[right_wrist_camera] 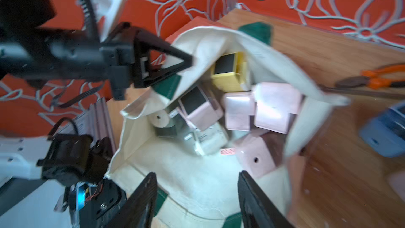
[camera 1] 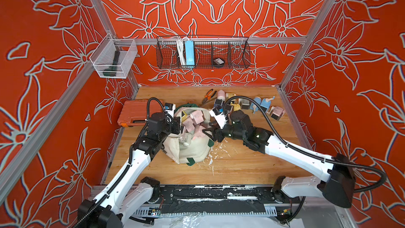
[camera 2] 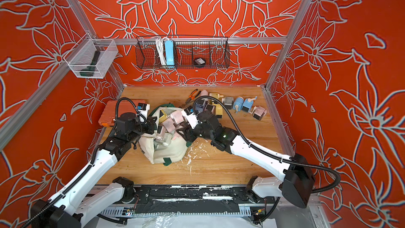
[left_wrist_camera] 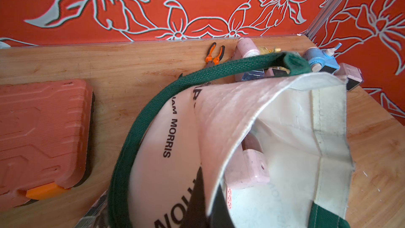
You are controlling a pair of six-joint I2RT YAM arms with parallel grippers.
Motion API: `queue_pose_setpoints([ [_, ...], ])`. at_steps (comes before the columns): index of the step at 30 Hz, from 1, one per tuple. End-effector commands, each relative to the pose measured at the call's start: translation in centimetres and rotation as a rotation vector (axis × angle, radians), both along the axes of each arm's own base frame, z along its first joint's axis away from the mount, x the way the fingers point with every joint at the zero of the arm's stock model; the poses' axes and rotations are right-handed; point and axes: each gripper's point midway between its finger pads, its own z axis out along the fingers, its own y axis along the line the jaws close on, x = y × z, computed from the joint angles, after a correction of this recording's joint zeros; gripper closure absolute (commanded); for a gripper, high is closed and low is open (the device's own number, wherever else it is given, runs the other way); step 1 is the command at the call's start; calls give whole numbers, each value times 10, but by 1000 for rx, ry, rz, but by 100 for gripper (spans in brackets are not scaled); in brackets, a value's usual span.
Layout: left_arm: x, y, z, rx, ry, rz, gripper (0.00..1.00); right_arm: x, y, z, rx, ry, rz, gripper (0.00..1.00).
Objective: Take out the pencil sharpeners from the tote bags
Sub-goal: Pick up the pencil sharpener from the canvas bag.
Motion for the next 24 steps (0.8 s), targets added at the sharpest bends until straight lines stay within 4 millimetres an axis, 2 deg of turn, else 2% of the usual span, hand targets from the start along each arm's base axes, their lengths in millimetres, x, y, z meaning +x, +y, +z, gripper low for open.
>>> queue_pose_setpoints([
  [1, -7, 0, -9, 0, 36, 2, 100, -24, 31, -7, -5, -47, 200, 35],
  [8, -8, 2, -5, 0, 19, 10, 100, 3, 74, -45, -59, -52, 166, 27],
  [12, -8, 3, -5, 2, 17, 12, 100, 34, 91, -66, -110, -84, 75, 23],
  [16, -8, 3, -3, 2, 12, 15, 100, 56, 103, -79, -120, -122, 12, 18],
  [24, -8, 3, -3, 1, 11, 14, 100, 76, 127, -96, -151, -201, 32, 11],
])
